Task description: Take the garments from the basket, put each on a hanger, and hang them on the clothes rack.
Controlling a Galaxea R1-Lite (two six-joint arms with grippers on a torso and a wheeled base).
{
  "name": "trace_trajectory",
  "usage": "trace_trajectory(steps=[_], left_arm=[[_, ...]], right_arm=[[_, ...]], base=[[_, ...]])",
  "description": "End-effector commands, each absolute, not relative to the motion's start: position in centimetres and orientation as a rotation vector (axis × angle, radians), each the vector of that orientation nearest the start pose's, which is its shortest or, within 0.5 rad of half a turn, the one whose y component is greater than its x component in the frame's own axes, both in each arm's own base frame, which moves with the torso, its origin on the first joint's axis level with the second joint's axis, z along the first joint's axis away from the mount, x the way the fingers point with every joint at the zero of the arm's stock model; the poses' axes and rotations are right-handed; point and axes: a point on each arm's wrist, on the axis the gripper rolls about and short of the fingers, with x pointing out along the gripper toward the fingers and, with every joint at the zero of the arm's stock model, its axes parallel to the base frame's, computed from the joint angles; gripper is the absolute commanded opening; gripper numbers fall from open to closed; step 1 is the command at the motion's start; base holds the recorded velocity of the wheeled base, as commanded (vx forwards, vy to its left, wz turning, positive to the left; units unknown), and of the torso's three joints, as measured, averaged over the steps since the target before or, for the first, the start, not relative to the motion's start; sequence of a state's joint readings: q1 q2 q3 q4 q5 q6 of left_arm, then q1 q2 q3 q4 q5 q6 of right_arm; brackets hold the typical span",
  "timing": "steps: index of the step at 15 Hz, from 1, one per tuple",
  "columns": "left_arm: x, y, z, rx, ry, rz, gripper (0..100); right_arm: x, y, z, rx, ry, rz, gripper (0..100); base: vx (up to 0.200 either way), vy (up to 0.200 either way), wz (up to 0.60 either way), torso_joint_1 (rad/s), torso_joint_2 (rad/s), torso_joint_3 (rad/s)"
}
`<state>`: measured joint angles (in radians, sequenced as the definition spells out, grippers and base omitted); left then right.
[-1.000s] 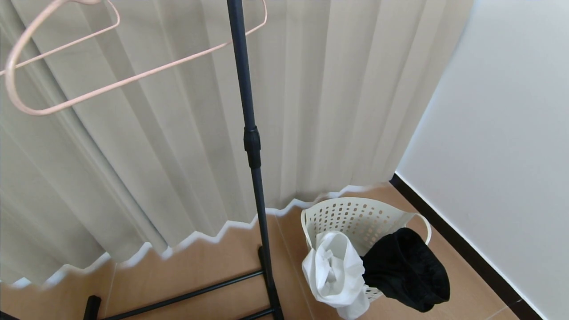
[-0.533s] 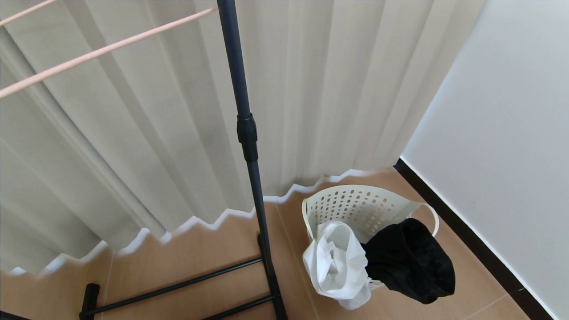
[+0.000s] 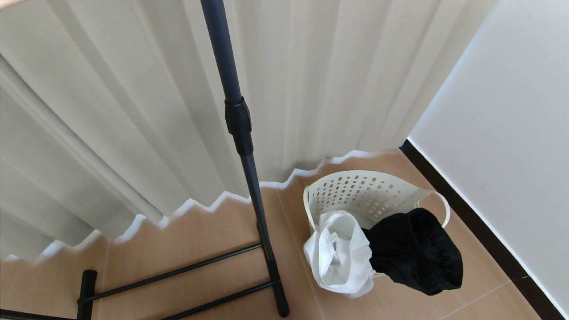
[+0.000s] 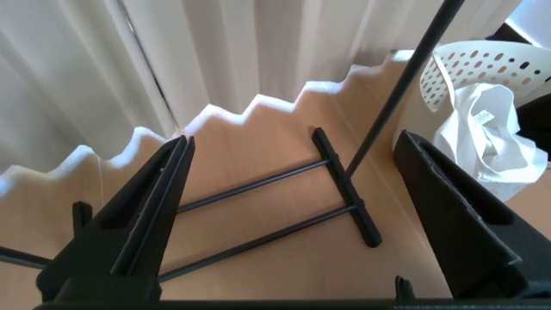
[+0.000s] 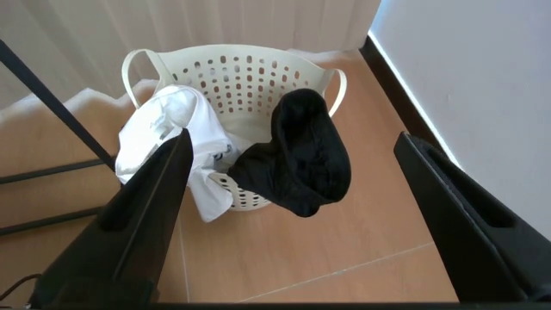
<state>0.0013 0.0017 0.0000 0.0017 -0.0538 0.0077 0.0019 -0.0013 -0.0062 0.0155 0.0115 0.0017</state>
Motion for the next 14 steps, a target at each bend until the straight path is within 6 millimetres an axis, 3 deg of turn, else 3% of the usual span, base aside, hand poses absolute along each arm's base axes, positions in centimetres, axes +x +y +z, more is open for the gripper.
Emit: trace_trajectory(steps=[1,11,14], left_arm=[[-2.27,-0.12,7.54,0.008,0.003,-0.052,100],[-2.27,-0.12,7.54,0.005,0.003,-0.051,100],[-2.27,-0.12,7.54,0.005,0.003,-0.051,100]], right_arm=[[-2.33,0.02,7.56,0.002,0.009,0.014,100],[-2.33,0.02,7.56,0.002,0.009,0.015,100],[-2.36,0.02,7.55,-0.009,0.018,0.014,100]], base=[[0.000,0.000,0.00,0.002,0.01,-0.198],[0.000,0.000,0.00,0.001,0.01,-0.196],[0.000,0.000,0.00,0.002,0.00,-0.033]])
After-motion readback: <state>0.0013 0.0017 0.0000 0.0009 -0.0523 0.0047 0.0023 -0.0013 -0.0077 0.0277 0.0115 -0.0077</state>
